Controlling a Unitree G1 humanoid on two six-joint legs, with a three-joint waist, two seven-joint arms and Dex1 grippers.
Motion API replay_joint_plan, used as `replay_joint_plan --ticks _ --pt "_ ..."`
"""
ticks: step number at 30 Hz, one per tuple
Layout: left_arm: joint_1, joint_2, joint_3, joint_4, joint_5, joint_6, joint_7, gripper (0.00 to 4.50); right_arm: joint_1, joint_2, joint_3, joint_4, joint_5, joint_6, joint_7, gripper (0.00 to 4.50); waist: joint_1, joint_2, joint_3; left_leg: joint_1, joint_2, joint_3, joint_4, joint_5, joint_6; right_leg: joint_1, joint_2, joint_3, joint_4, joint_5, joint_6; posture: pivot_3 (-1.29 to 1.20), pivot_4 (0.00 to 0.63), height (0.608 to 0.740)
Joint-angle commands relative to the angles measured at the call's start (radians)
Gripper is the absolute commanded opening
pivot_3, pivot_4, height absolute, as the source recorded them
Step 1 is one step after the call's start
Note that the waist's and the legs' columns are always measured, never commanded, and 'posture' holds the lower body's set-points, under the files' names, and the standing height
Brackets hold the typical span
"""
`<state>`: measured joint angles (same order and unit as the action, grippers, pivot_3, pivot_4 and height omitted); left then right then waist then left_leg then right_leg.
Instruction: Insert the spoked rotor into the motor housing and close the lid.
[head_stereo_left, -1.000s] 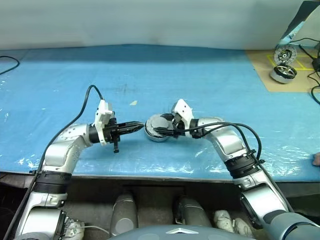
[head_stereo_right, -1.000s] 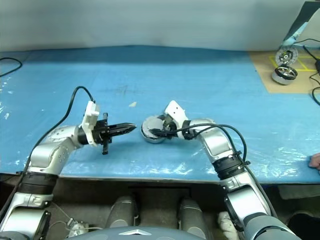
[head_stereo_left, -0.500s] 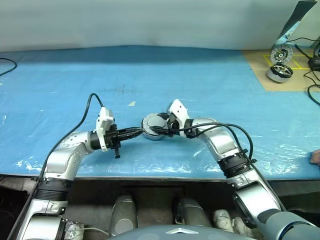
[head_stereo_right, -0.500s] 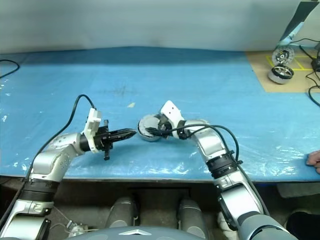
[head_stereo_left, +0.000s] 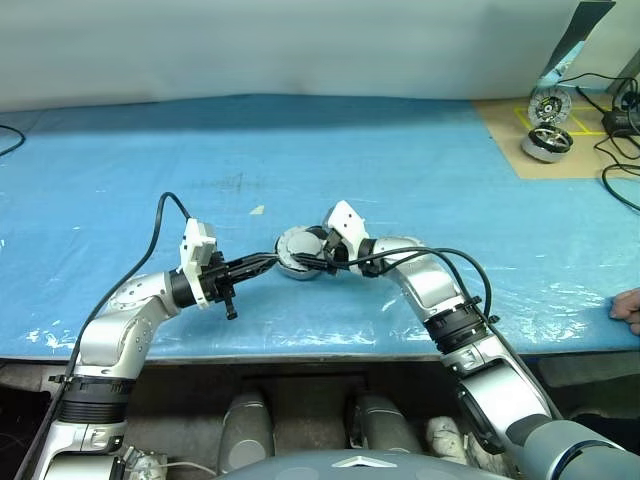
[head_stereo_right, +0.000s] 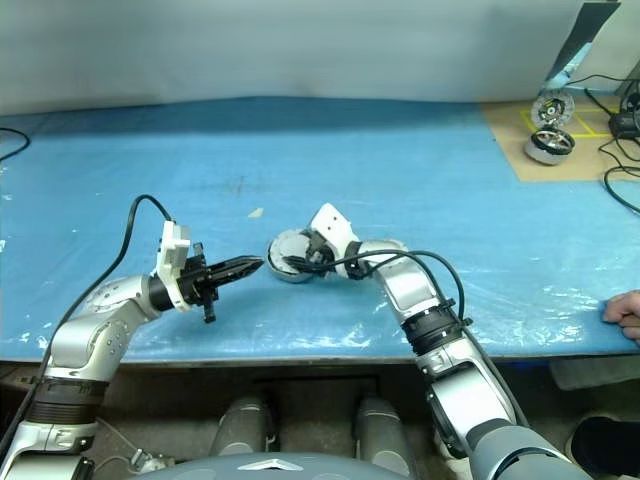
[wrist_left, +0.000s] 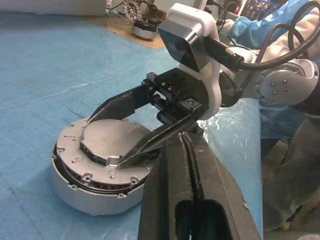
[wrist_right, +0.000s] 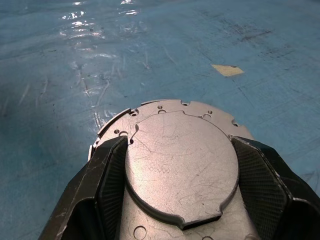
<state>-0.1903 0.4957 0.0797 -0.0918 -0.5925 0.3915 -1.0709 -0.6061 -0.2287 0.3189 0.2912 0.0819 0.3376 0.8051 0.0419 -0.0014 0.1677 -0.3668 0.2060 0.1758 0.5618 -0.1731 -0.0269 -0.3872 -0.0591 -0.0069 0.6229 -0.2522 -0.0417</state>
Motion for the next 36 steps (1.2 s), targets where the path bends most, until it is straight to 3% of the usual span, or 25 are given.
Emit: replay_joint_plan --ticks 1,10,21,36 --pt "-0.036 0.017 0.053 0.009 -0.022 -0.01 0.015 0.0 0.03 -0.016 0.017 0.017 -0.015 0.041 0.017 2.95 0.0 0.0 0.0 0.0 0.0 0.0 0.0 0.0 0.0 0.0 0.0 0.0 0.0 0.0 0.0 0.0 0.15 0.74" --pt "-0.08 0.069 0.095 0.092 0.002 -0.029 0.01 0.0 0.054 -0.032 0.006 -0.035 -0.004 0.065 0.041 2.95 0.005 0.0 0.0 -0.003 -0.001 0.0 -0.005 0.0 0.0 -0.001 0.0 0.0 -0.007 0.0 0.0 0.0 0.15 0.74" --pt "-0.082 0.057 0.091 0.055 -0.016 0.002 0.036 0.0 0.005 0.005 -0.046 -0.16 0.064 0.183 0.027 2.95 0.004 0.0 0.0 -0.006 0.0 0.0 -0.007 0.0 0.0 -0.005 0.0 0.0 -0.007 0.0 0.0 0.0 0.15 0.74" --pt "-0.073 0.056 0.091 0.053 -0.014 -0.001 0.037 0.0 -0.067 0.049 0.029 -0.101 -0.013 0.128 -0.002 2.95 0.002 0.0 0.0 -0.014 0.0 0.0 -0.006 0.0 -0.001 -0.014 0.001 -0.001 -0.005 0.001 0.001 0.0 0.15 0.74"
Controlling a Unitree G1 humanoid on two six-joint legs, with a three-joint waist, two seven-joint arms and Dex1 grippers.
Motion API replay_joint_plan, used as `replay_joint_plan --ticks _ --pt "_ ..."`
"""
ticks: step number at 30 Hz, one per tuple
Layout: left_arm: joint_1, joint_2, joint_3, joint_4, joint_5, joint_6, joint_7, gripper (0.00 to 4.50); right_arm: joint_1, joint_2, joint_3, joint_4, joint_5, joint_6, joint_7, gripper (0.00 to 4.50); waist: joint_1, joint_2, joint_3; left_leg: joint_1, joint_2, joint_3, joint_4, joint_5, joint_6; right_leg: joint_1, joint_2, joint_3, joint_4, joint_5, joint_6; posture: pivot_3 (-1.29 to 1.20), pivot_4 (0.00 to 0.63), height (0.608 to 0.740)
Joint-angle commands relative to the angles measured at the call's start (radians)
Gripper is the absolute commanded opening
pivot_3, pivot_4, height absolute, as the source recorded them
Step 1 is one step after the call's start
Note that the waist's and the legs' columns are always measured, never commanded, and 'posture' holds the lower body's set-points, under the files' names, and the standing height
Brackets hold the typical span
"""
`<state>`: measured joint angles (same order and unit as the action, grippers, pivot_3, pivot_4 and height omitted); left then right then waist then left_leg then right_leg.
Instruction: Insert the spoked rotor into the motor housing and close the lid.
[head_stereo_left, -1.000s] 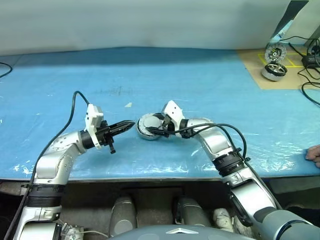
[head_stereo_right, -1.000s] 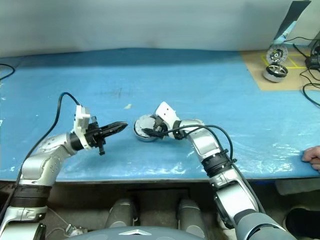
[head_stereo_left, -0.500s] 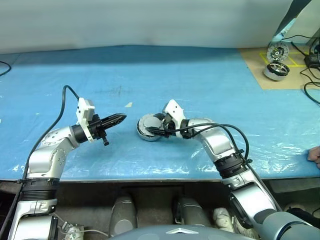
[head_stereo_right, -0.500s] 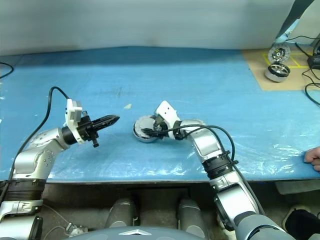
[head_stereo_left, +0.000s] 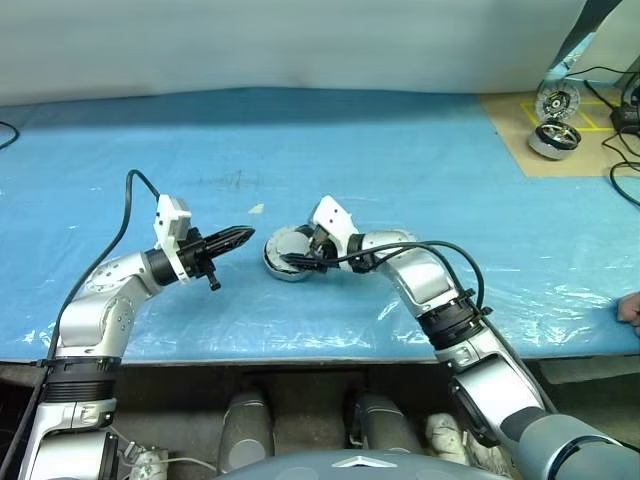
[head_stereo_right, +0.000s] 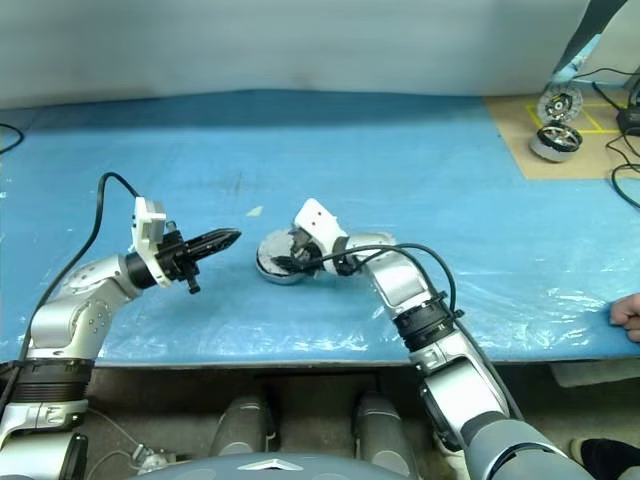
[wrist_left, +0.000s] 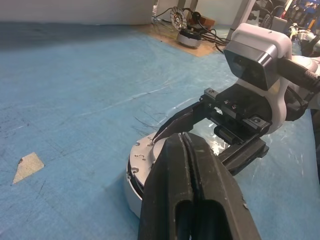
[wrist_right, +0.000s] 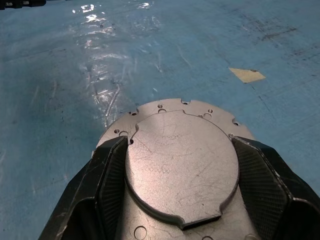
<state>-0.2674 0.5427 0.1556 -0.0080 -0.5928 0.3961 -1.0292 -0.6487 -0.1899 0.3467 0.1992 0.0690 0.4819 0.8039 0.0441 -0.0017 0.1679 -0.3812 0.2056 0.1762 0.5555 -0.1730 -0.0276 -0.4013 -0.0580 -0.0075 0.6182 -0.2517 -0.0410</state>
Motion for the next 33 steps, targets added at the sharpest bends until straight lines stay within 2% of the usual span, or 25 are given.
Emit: replay_joint_plan --ticks 1,11,16,33 --pt "0.003 0.01 0.015 -0.029 -0.014 -0.005 -0.005 0.0 -0.029 0.011 0.003 -0.007 -0.004 -0.02 -0.003 2.95 0.001 0.0 0.0 0.0 0.0 0.0 0.0 0.0 0.0 0.0 0.0 0.0 0.0 0.0 0.0 0.0 0.15 0.74" --pt "-0.006 0.001 0.012 -0.014 -0.009 -0.013 -0.001 0.0 -0.141 0.039 0.0 0.051 -0.012 -0.052 0.011 2.95 0.001 0.0 0.0 0.0 0.0 0.0 0.003 0.0 0.0 -0.001 0.0 0.0 0.003 0.0 0.0 0.0 0.15 0.74" --pt "-0.009 -0.005 0.008 -0.01 -0.007 -0.017 -0.001 0.0 -0.132 0.048 0.042 0.138 -0.05 -0.096 0.025 2.95 0.001 -0.001 0.0 -0.002 0.0 0.0 0.003 0.0 0.0 -0.001 0.0 -0.001 0.003 0.001 0.001 0.0 0.15 0.74" --pt "0.003 -0.001 0.018 -0.001 -0.007 -0.022 -0.007 0.0 -0.167 0.102 0.025 0.255 -0.073 -0.136 0.032 2.95 -0.001 -0.001 0.0 -0.002 0.001 0.0 0.007 0.0 0.0 0.0 0.0 -0.002 0.005 0.0 -0.001 0.0 0.15 0.74"
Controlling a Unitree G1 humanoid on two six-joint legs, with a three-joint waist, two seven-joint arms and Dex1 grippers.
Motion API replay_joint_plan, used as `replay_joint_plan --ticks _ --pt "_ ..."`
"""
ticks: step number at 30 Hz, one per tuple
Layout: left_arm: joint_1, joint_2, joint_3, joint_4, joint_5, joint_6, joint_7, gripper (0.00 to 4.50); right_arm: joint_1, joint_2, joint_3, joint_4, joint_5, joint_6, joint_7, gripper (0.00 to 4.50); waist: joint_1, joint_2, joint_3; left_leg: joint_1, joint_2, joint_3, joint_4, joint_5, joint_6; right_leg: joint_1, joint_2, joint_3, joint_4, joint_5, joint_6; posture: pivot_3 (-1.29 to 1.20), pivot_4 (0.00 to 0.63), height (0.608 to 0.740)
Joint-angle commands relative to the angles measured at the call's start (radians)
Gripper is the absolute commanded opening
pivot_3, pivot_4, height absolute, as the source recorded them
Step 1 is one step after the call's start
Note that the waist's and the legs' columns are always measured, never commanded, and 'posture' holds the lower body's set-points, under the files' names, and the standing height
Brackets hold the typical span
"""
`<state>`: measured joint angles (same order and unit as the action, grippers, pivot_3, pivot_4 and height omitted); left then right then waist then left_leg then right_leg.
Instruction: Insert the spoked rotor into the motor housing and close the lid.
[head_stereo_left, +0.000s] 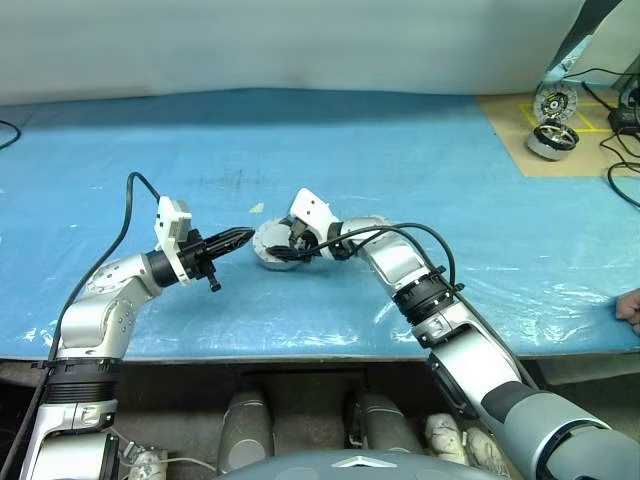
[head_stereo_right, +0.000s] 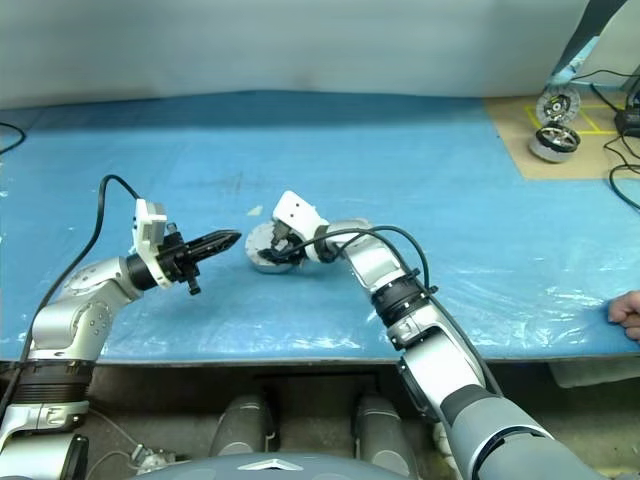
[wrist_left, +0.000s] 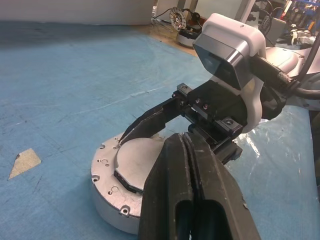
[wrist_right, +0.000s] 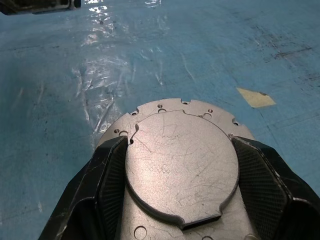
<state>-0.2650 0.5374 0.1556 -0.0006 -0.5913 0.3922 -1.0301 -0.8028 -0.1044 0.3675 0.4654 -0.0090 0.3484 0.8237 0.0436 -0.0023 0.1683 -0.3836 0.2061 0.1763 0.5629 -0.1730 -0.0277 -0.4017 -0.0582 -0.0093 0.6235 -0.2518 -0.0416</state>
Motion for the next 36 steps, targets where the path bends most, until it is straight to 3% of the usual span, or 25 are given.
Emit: replay_joint_plan --ticks 1,11,18,28,36 --pt "0.002 0.004 0.018 -0.008 -0.008 -0.019 -0.007 0.0 -0.016 0.02 0.002 -0.012 0.006 0.002 0.013 2.95 -0.001 0.0 0.0 0.0 0.0 0.0 0.0 0.0 0.0 0.0 0.0 0.0 0.0 0.0 0.0 0.0 0.15 0.74" --pt "-0.001 -0.015 0.003 -0.003 0.004 -0.035 0.003 0.0 0.073 -0.013 0.053 0.094 -0.081 -0.05 -0.016 2.95 -0.001 0.0 0.0 0.002 0.0 0.0 0.0 0.0 0.0 0.002 0.0 0.0 0.0 0.0 0.0 0.0 0.15 0.74" --pt "-0.001 -0.035 -0.007 0.011 0.04 -0.065 0.031 0.0 0.166 -0.07 0.021 0.052 -0.075 -0.026 -0.042 2.95 0.015 0.002 -0.002 0.015 -0.001 0.0 -0.002 0.0 0.0 0.016 -0.002 0.001 -0.004 -0.001 0.0 0.0 0.15 0.74" --pt "-0.07 -0.055 -0.087 0.148 0.146 -0.14 0.021 0.0 0.264 -0.157 0.055 -0.129 -0.025 0.048 0.096 2.95 0.035 0.001 -0.006 0.016 -0.002 -0.001 -0.004 0.0 0.0 0.017 -0.003 0.001 -0.007 -0.001 0.001 0.0 0.15 0.74" --pt "-0.129 -0.111 -0.188 0.235 0.235 -0.184 0.015 0.0 0.245 -0.142 0.049 -0.13 -0.026 0.065 0.079 2.95 0.028 0.001 -0.006 0.016 -0.002 -0.001 -0.007 0.0 0.0 0.016 -0.003 0.001 -0.008 -0.001 0.001 0.0 0.15 0.74"
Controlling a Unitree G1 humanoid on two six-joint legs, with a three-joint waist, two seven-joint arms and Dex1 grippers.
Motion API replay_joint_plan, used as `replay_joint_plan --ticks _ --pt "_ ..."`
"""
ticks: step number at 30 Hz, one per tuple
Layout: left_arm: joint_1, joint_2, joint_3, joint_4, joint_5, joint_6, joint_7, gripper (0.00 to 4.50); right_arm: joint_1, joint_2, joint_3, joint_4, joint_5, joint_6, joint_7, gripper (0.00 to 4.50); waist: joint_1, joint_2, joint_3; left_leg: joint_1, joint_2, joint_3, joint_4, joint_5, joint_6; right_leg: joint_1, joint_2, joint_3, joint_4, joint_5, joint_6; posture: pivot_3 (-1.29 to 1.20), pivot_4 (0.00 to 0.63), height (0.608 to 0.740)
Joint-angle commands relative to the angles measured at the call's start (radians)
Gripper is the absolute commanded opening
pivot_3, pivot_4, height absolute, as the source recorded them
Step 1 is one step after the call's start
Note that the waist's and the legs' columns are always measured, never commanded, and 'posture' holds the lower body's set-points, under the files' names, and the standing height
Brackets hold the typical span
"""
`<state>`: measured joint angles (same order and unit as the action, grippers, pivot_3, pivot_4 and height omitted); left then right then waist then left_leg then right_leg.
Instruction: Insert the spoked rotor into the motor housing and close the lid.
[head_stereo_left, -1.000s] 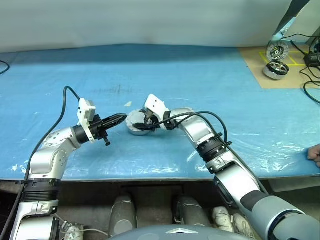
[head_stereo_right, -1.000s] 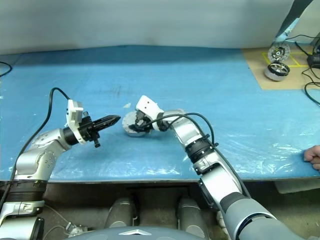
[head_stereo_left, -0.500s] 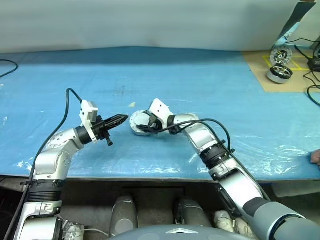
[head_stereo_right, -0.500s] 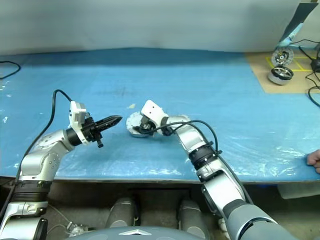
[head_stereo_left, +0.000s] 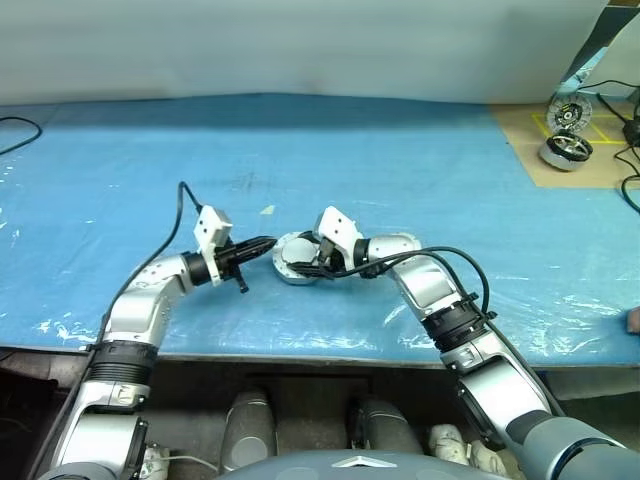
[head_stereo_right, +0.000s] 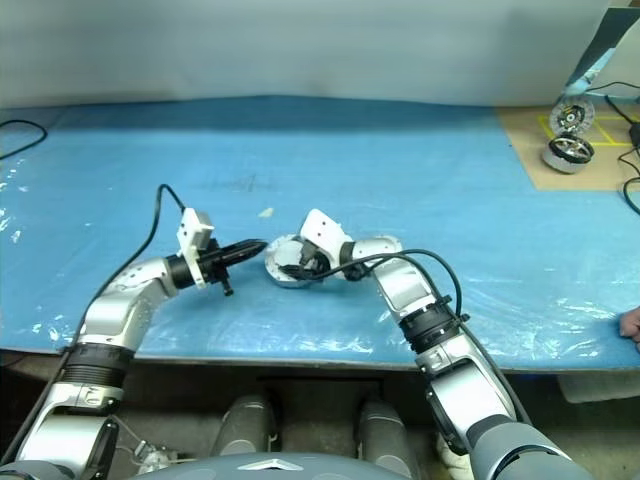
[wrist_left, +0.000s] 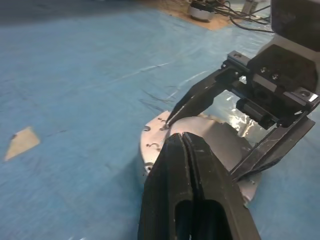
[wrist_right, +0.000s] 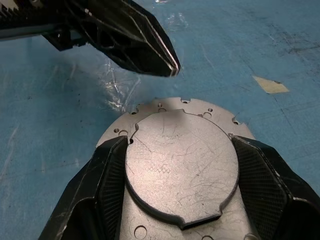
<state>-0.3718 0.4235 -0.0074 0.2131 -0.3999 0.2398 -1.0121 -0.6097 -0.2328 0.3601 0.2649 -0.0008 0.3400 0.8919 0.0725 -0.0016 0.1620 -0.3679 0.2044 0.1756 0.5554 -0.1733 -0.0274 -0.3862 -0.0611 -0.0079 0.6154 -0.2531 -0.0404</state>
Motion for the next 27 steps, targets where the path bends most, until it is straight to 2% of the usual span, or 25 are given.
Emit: replay_joint_plan --ticks 1,5,27 --pt "-0.025 0.003 -0.04 0.032 0.061 -0.033 -0.001 0.0 0.052 -0.013 0.057 0.07 -0.034 0.072 0.01 2.95 -0.001 0.0 0.0 0.0 0.0 0.0 0.0 0.0 0.0 0.0 0.0 0.0 0.0 0.0 0.0 0.0 0.15 0.74" --pt "-0.029 0.012 -0.075 0.085 0.123 -0.058 0.008 0.0 0.051 -0.014 0.045 0.062 -0.025 0.082 0.004 2.95 -0.001 0.0 -0.002 0.0 0.0 0.0 -0.002 0.0 0.0 0.0 0.0 0.0 -0.002 0.0 0.0 0.0 0.15 0.74" --pt "0.04 0.039 -0.083 0.153 0.141 -0.124 -0.072 0.0 0.06 -0.033 0.028 0.03 -0.011 0.104 -0.003 2.95 0.001 0.003 -0.014 0.001 -0.001 0.0 -0.009 0.0 0.0 0.001 -0.001 0.0 -0.008 0.0 0.001 0.0 0.15 0.74"
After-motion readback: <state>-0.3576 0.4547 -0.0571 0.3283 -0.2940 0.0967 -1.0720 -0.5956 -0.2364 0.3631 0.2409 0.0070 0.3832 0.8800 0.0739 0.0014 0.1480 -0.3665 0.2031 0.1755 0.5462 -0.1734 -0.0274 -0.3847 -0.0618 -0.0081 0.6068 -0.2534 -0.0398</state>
